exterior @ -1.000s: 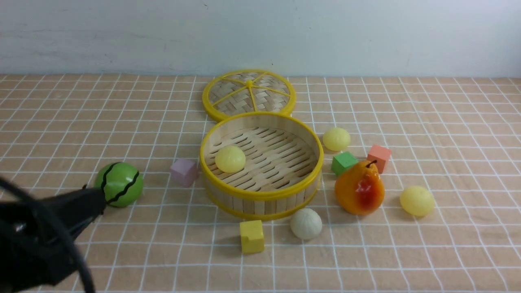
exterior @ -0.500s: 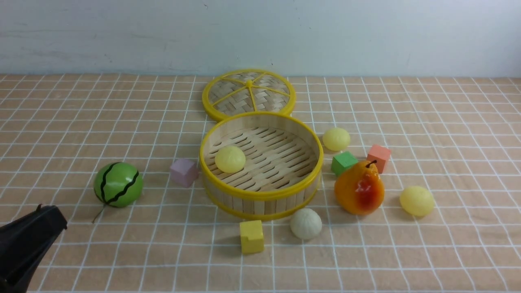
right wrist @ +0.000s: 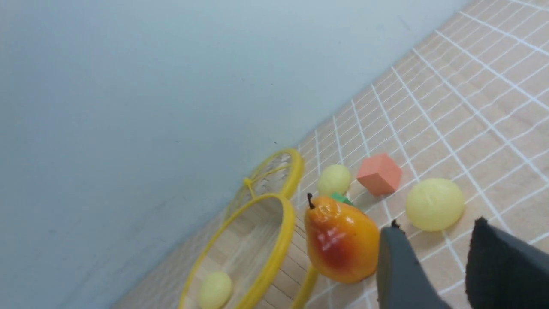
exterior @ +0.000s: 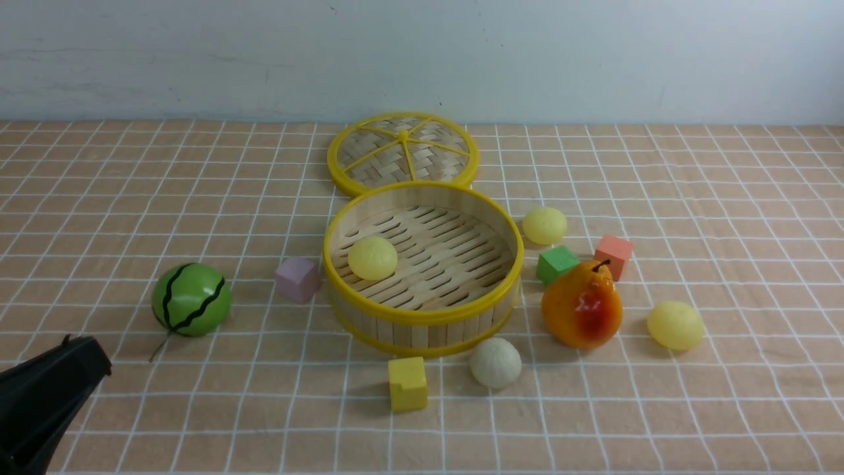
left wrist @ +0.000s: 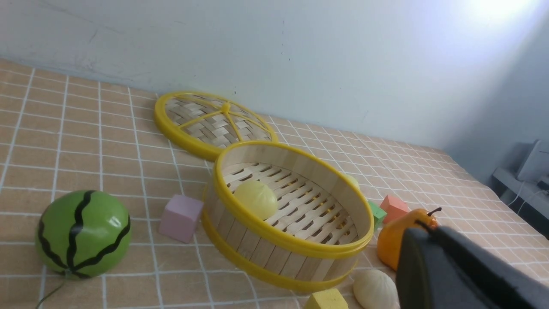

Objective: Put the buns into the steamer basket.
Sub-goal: Use the right arm to grab a steamed stuffed bun

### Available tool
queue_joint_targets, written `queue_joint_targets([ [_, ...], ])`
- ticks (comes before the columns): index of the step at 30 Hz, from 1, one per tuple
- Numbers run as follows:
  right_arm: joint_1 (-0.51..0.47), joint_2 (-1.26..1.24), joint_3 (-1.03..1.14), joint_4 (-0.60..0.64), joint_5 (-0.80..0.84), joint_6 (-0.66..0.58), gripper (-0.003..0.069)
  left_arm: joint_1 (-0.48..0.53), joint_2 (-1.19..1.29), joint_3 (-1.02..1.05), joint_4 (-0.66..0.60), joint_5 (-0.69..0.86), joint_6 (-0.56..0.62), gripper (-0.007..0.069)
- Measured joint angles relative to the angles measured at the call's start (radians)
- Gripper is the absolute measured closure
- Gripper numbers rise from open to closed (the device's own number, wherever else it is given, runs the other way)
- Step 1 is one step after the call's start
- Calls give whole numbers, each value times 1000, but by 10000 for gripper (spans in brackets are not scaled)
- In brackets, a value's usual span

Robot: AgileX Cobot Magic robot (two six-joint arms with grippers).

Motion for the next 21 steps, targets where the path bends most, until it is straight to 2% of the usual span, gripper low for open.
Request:
queue_joint_targets([
  [5,0,59,-123,35,225,-65,457,0,0,0,0,0,0,638],
  [9,0,383,-419,-29,598,-265,521,0,0,1,0,0,0,638],
  [10,0,400,-433,-34,633,-278,521,0,0,1,0,0,0,637],
  [12,0,626,-589,-119,815,-323,573,0,0,1,0,0,0,637],
  [17,22,968,-776,-225,926,-333,657,0,0,2,0,1,0,636],
  [21,133,1121,-867,-242,894,-316,659,0,0,2,0,1,0,631],
])
